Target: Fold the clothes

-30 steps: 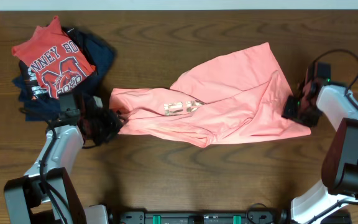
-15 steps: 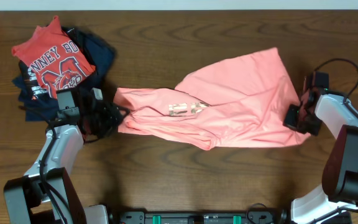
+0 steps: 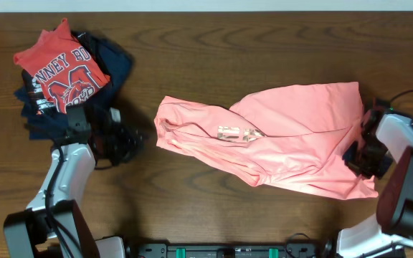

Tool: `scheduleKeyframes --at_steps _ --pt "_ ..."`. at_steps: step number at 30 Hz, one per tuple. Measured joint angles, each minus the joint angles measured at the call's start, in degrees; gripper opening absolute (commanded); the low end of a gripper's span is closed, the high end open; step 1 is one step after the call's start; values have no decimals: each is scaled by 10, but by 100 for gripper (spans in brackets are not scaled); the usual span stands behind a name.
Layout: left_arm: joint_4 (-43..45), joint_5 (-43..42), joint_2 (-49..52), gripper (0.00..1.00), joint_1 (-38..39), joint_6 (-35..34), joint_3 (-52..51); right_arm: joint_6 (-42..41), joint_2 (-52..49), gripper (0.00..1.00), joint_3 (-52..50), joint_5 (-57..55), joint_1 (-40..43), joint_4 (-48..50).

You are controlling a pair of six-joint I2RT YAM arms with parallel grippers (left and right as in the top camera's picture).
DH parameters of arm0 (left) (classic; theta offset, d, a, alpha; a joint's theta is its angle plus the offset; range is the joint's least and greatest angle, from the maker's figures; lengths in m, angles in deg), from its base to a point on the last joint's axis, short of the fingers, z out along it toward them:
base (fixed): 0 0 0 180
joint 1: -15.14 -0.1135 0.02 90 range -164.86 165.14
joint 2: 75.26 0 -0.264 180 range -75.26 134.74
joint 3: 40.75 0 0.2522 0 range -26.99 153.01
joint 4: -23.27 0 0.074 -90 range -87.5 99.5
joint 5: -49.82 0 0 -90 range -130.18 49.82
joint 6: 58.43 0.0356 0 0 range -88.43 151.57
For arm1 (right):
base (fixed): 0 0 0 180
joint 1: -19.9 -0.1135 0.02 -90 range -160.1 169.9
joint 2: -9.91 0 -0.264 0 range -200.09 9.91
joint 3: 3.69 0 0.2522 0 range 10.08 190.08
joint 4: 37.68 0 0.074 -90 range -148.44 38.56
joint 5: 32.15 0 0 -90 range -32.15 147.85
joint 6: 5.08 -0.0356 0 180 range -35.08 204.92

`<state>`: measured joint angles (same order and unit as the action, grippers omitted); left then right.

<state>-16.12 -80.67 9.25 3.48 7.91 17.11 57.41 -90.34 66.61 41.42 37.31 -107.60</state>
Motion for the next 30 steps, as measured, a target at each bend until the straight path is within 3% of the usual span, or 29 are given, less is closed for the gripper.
scheduleKeyframes --at_steps 5,13,16,19,24,30 --pt "5 40 -3 63 56 34 99 30 79 46 65 75 0 2" --pt "40 142 63 63 125 59 182 102 164 54 92 181 0 -23" --pt "46 161 122 63 126 61 186 120 166 69 92 194 0 -19" --pt "46 165 160 63 125 61 186 141 166 74 91 206 0 24" --pt "45 164 162 64 125 61 186 181 139 81 111 238 -10 61" --pt "14 150 155 66 125 61 186 191 -9 82 224 220 -30 101"
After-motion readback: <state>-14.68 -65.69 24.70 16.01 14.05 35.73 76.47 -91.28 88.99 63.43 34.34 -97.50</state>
